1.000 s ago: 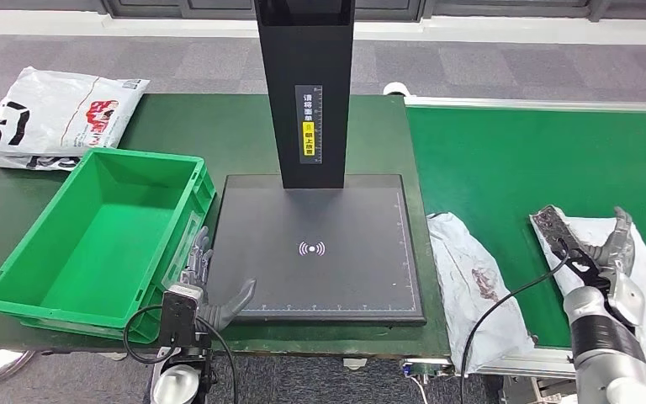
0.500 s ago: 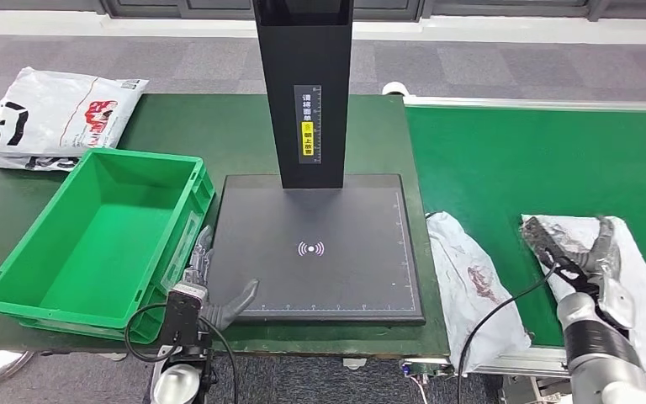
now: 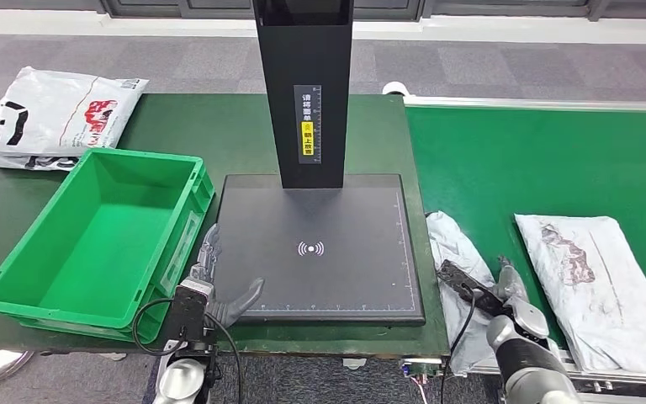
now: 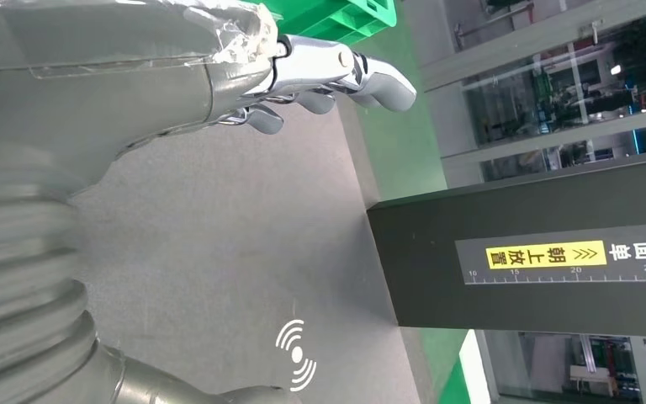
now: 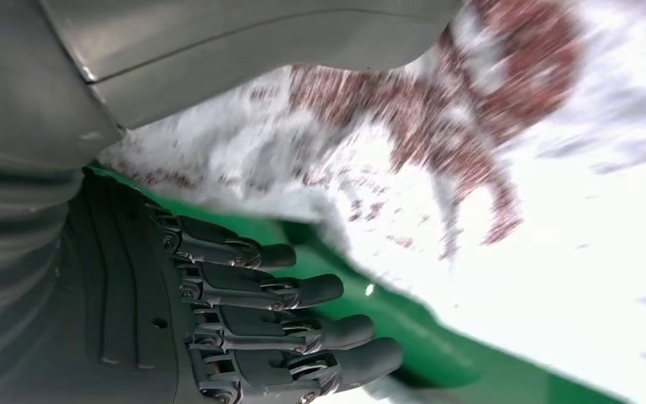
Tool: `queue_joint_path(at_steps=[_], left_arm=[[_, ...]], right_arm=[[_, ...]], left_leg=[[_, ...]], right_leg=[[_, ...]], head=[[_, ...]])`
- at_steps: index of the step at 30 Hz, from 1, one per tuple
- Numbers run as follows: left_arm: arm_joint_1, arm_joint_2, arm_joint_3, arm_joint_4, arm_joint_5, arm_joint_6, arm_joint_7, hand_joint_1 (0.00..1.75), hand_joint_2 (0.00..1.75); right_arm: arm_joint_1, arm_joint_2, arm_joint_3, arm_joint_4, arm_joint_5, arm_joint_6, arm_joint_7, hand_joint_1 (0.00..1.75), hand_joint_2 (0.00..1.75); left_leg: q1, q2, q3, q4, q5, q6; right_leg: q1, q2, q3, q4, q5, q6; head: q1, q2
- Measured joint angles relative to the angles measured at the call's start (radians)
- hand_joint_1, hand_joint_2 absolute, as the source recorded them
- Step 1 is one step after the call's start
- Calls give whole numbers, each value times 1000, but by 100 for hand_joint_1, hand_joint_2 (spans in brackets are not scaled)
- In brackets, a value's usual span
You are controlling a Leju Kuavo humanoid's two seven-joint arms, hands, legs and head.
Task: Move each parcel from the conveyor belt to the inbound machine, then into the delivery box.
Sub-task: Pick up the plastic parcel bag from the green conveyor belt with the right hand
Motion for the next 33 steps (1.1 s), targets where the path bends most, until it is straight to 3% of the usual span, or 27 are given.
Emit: queue_joint_path(at_steps=[7,8,9,12,13,17,21,33], left_arm=[[-1,0,0,6,6,7,-2,0,175],[-1,0,0,6,6,8,-2,0,175],[-1,0,0,6,7,9,-3,0,175],[-1,0,0,10,10,12,-6,0,175],[-1,0,0,12,12,14,-8,0,175],[-3,0,0,22,16,19,-16,0,175],[-3,0,0,28,16,19,-18,0,175],[-3,1,0,30,24,23,-21,0,175]], right_arm=[[-6,25,15,13,0,13,0,0,175],[-7,27,15,14,-1,13,0,7,175],[-7,29,16,15,-4,13,-1,31,175],[-8,33,16,19,-31,13,-22,135,175],[-8,34,16,21,-42,13,-32,148,175],[-11,34,16,23,-63,13,-52,150,175],[-20,34,16,24,-65,12,-53,175,175],[-41,37,16,30,-87,25,-70,175,175]], left_leg=[[0,0,0,0,0,0],[0,0,0,0,0,0],[0,0,0,0,0,0],[0,0,0,0,0,0],[0,0,0,0,0,0],[0,2,1,0,0,0],[0,2,1,0,0,0],[0,1,0,0,0,0]], right_leg=[[0,0,0,0,0,0],[0,0,0,0,0,0],[0,0,0,0,0,0],[0,0,0,0,0,0],[0,0,0,0,0,0],[0,1,0,0,0,-1],[0,2,0,0,1,-1],[0,2,0,0,1,-1]], head=[[0,0],[0,0],[0,0],[0,0],[0,0],[0,0],[0,0],[0,0]])
